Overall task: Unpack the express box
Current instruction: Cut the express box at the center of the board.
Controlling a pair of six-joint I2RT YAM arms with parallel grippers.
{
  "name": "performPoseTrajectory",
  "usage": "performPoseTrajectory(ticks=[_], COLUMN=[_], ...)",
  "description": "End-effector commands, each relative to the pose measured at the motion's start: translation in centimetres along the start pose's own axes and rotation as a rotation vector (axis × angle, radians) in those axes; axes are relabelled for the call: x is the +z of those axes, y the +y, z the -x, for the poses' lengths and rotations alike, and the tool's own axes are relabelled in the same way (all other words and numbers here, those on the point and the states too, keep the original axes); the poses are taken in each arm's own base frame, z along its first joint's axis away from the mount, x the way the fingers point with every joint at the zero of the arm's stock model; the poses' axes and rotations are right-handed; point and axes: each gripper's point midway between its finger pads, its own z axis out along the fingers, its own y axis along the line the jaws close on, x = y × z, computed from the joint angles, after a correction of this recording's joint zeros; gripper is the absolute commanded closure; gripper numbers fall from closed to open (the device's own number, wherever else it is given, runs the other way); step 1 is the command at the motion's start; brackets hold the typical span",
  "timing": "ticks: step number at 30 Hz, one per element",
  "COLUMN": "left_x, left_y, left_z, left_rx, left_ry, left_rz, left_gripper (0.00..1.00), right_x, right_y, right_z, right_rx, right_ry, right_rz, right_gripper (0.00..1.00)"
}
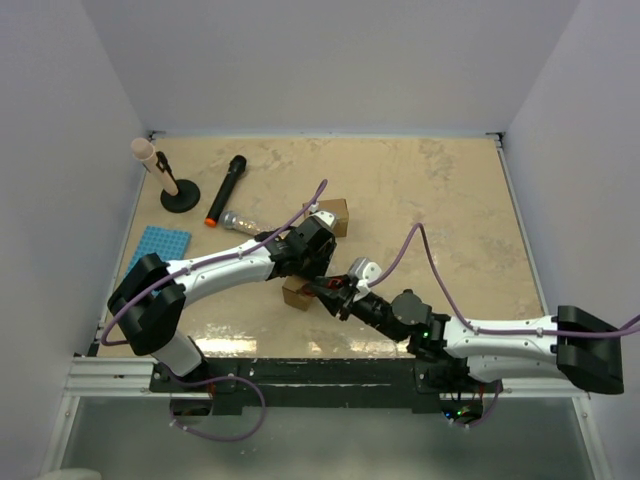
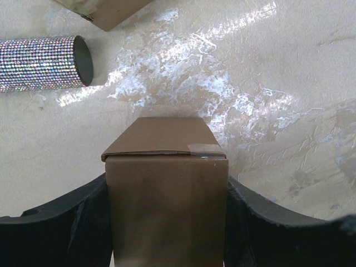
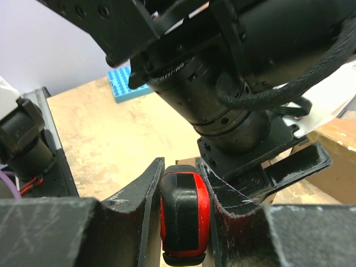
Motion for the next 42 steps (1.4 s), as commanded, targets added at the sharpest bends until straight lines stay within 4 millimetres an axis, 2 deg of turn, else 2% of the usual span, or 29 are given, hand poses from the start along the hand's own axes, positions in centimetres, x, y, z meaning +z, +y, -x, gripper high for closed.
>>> performPoseTrajectory(ticks=[1, 14, 31, 42], left_x=[0.7, 0.9, 0.9, 1.3], left_y=[-1.0, -1.2, -1.5, -1.5], left_z=[-1.8, -2.1, -2.1, -2.5], left_rx=[-0.033, -0.033, -0.037, -0.037], left_ry=[0.058, 0.064, 0.066, 0.072], left_rz=[-0.061, -0.069, -0.085, -0.085], left_gripper=[0.38, 0.38, 0.39, 0.39], right_x=[0.5, 0.3, 0.2, -0.1], right_y=[0.5, -0.3, -0.4, -0.2], right_z=[1.8, 2.7, 0.5, 1.9], right_rx=[0.005, 0.006, 0.005, 0.017], right_ry=[-0.08, -0.119, -0.065, -0.098], right_rz=[0.013, -0.028, -0.026, -0.013], right_gripper=[1.0, 1.0, 1.0, 1.0])
